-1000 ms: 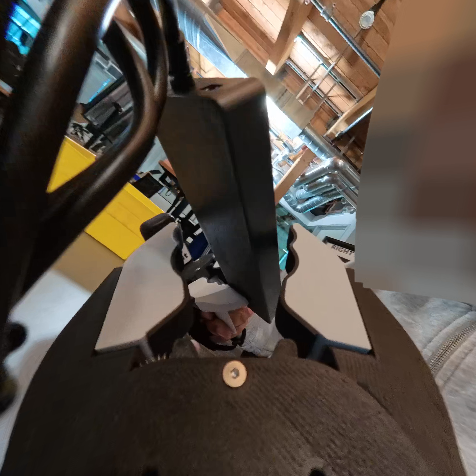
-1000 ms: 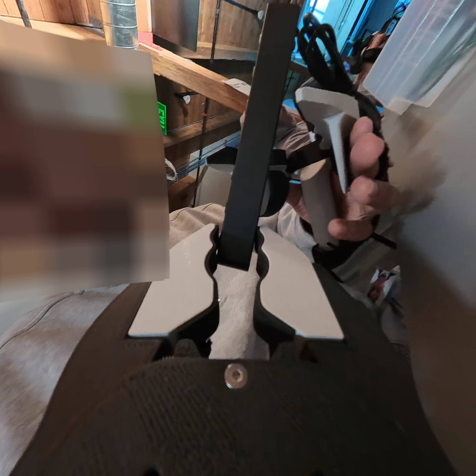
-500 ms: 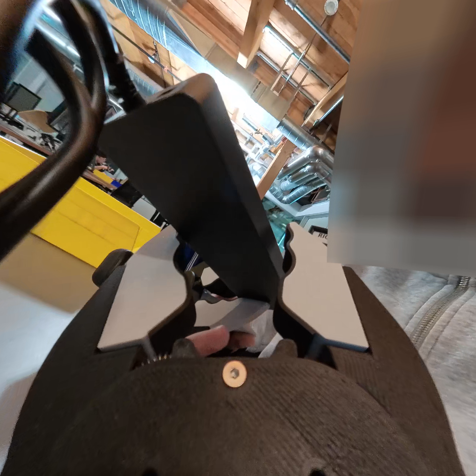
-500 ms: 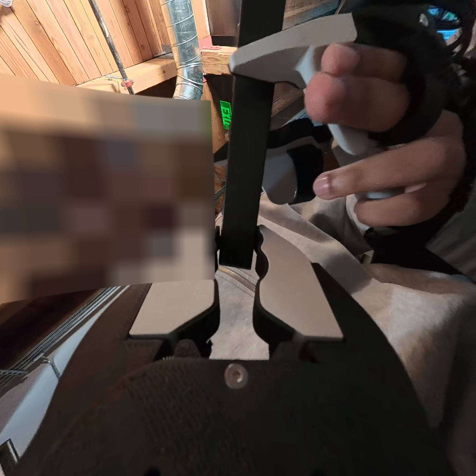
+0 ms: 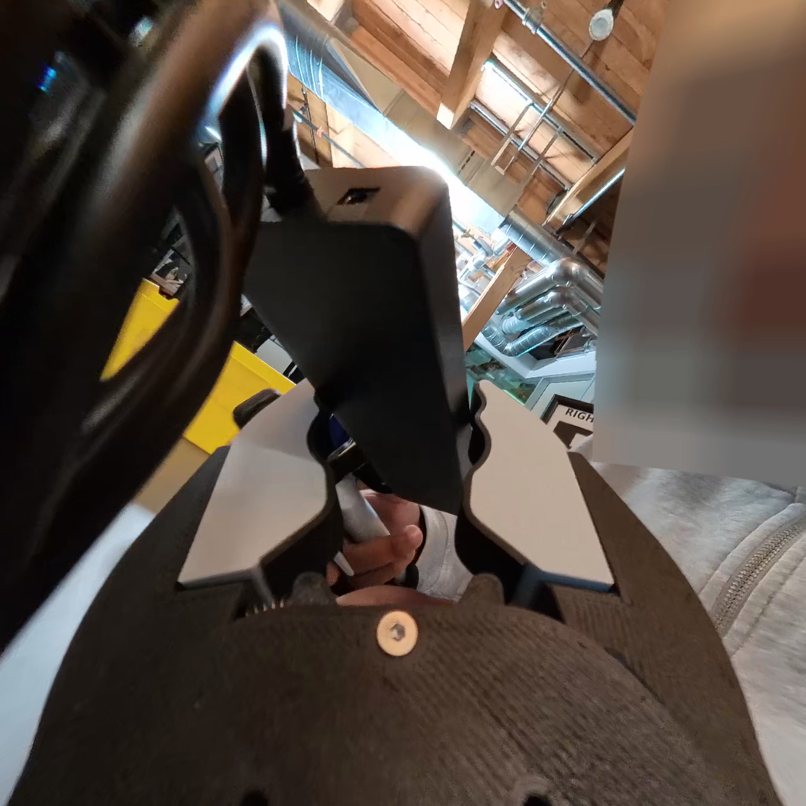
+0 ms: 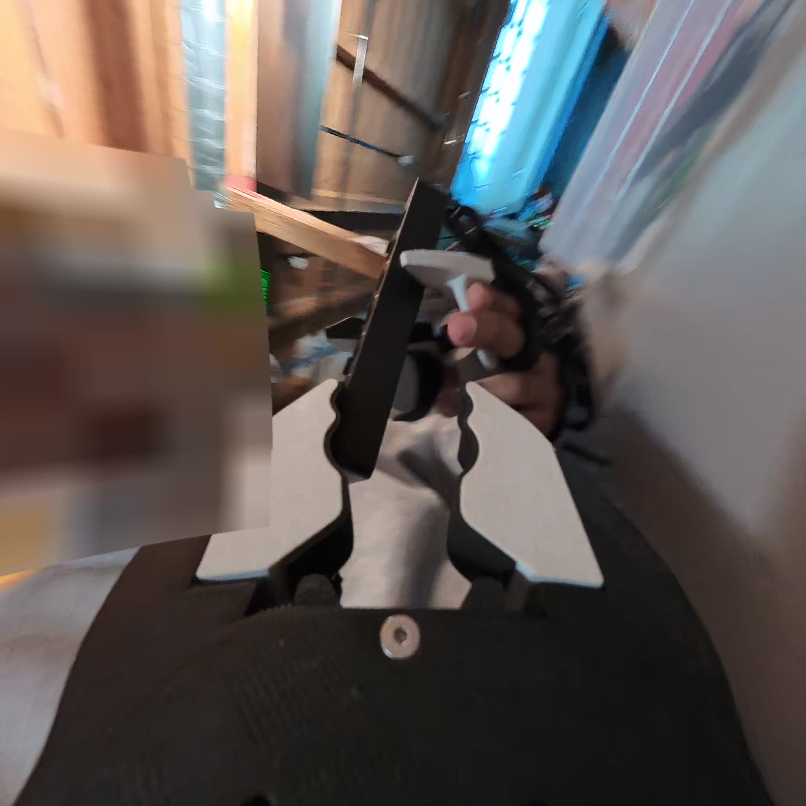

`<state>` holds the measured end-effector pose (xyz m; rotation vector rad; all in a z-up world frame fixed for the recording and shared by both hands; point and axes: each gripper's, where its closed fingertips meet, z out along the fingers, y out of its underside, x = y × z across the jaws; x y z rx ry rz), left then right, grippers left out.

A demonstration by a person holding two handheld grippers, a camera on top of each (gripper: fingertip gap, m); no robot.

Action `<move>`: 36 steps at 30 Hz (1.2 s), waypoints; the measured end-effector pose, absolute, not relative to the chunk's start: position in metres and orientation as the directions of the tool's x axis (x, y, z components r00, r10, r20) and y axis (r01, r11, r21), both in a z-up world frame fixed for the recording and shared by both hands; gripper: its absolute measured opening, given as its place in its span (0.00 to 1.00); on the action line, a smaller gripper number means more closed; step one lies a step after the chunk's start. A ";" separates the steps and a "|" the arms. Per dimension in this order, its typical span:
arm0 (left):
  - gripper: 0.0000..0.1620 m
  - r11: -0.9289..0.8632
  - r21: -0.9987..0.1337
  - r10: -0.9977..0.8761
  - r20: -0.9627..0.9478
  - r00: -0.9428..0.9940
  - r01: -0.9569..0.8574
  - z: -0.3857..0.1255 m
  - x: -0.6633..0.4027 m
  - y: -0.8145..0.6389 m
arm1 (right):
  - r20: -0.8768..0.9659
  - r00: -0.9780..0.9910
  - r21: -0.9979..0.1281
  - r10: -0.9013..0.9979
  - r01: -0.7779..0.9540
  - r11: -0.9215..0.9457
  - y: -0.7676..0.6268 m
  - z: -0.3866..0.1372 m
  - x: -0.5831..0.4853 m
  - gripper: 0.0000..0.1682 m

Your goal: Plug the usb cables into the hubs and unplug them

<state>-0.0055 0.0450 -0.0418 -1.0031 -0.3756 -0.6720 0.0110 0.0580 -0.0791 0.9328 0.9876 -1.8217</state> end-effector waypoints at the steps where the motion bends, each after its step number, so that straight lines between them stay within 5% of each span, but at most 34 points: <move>1: 0.39 0.363 -0.655 -0.340 0.569 0.749 0.663 -0.042 -0.004 0.045 | -0.870 -0.423 -0.323 -0.254 0.877 -0.356 0.059 -0.080 0.009 0.30; 6: 0.38 0.337 -0.681 -0.402 0.521 0.753 0.651 -0.038 0.007 0.042 | -0.698 -0.711 -0.682 0.088 0.623 -0.383 0.064 -0.074 0.007 0.34; 10: 0.38 0.285 -0.657 -0.537 0.494 0.684 0.698 -0.032 0.021 0.036 | -0.516 -0.840 -0.835 0.167 0.450 -0.316 0.052 -0.063 0.025 0.37; 27: 0.38 0.160 -0.599 -0.728 0.465 0.503 0.785 -0.028 0.029 0.020 | -0.362 -0.921 -0.915 0.142 0.322 -0.244 0.041 -0.054 0.049 0.36; 36: 0.38 0.254 -0.756 -0.382 0.496 0.780 0.604 -0.059 0.004 0.050 | -0.263 -0.904 -0.964 0.337 0.232 -0.131 0.040 -0.073 0.037 0.45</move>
